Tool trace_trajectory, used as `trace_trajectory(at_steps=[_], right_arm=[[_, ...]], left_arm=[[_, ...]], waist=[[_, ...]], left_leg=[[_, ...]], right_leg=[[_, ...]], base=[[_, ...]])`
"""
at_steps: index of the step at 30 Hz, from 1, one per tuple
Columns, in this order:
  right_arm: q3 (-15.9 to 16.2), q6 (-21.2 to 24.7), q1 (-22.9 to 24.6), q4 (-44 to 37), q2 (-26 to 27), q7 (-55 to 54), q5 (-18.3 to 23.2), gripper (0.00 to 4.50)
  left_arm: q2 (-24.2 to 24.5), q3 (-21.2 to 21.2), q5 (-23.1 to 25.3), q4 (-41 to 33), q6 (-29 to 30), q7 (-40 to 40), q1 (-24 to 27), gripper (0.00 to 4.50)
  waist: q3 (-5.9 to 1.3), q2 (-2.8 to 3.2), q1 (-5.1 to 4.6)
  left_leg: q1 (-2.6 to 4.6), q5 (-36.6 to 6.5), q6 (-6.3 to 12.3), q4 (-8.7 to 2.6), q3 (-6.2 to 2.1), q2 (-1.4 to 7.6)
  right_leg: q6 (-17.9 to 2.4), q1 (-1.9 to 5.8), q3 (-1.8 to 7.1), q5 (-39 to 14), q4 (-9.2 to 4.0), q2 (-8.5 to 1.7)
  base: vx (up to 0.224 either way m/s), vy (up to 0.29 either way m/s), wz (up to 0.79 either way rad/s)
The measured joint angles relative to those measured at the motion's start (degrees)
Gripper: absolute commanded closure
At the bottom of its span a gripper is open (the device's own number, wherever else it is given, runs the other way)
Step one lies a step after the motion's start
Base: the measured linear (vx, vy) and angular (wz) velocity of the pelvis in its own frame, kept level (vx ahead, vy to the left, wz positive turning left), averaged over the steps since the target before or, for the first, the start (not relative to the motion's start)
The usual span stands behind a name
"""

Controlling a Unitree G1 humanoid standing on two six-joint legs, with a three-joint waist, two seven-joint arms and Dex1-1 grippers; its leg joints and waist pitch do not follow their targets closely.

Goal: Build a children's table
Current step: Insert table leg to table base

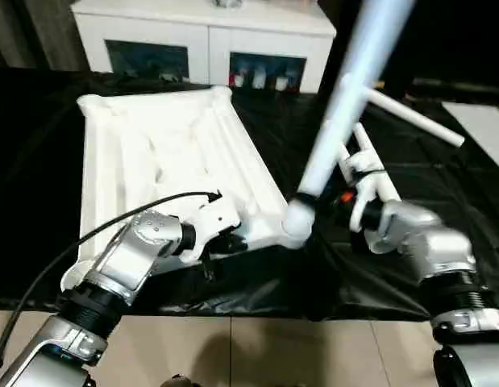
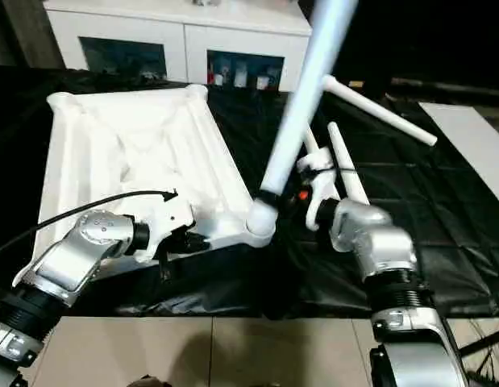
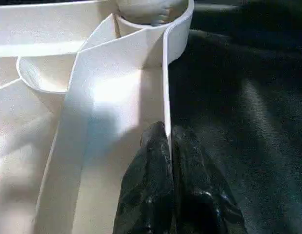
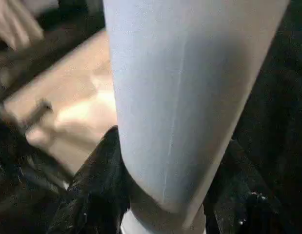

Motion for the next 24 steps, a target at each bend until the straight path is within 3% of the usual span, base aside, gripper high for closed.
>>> trace_trajectory(at_steps=[4, 9, 14, 18, 19, 24], right_arm=[[-3.66, 0.77, -0.08, -6.44, -0.05, -1.82, 2.97, 2.66], [-6.5, 1.64, -0.09, -8.77, 0.54, -5.13, 5.35, 2.67], [-7.18, 2.97, 0.43, -10.56, 0.53, -6.75, 5.46, 2.67], [-7.08, 3.05, 5.57, -13.07, 1.23, -11.76, 3.39, 2.67], [-7.11, 3.07, 6.67, -13.65, 1.89, -12.78, 3.03, 2.67], [-7.05, 3.17, 9.1, -16.16, 4.46, -15.71, 2.95, 2.67]], left_arm=[[1.5, 0.67, 0.02, 1.82, -2.88, 0.0, -0.48, 4.5], [2.04, 0.99, 0.56, 4.52, -4.85, 0.62, -2.1, 4.5], [2.89, 1.33, 0.69, 4.99, -5.76, 0.87, -2.14, 4.5], [4.71, 3.15, -0.61, 4.31, -8.68, 0.13, 0.14, 4.5], [5.06, 3.91, -1.13, 3.95, -8.94, -0.11, 0.81, 4.05], [6.0, 6.94, -2.93, 3.37, -9.27, -0.29, 1.62, 3.69]], waist=[[0.03, 0.06, 0.07], [0.04, 0.08, 0.1], [0.04, 0.08, 0.0], [0.06, 0.1, -0.02], [0.09, 0.15, -0.11], [0.23, 0.5, 0.03]], left_leg=[[0.06, 0.07, -0.12, -0.08, 0.05, 0.15], [-0.08, 0.21, -0.32, -0.24, 0.09, 0.16], [-0.08, 0.21, -0.32, -0.2, 0.18, 0.16], [-0.08, 0.21, -0.32, -0.2, 0.22, 0.17], [-0.07, 0.21, -0.32, -0.2, 0.27, 0.17], [-0.04, 0.21, -0.33, -0.18, 0.39, 0.18]], right_leg=[[0.02, -0.21, -0.04, -0.02, 0.48, 0.07], [-0.02, -0.46, -0.01, -0.06, 0.47, 0.13], [-0.05, -0.48, 0.05, -0.08, 0.46, 0.12], [-0.07, -0.53, 0.06, -0.11, 0.47, 0.13], [-0.07, -0.57, 0.1, -0.11, 0.48, 0.13], [-0.08, -0.71, 0.14, -0.1, 0.7, 0.09]], base=[[0.0, 0.0, 0.0], [0.0, 0.0, 0.0], [0.0, 0.0, 0.0], [0.0, 0.0, 0.0], [0.0, 0.0, 0.0], [0.0, 0.0, 0.0]])
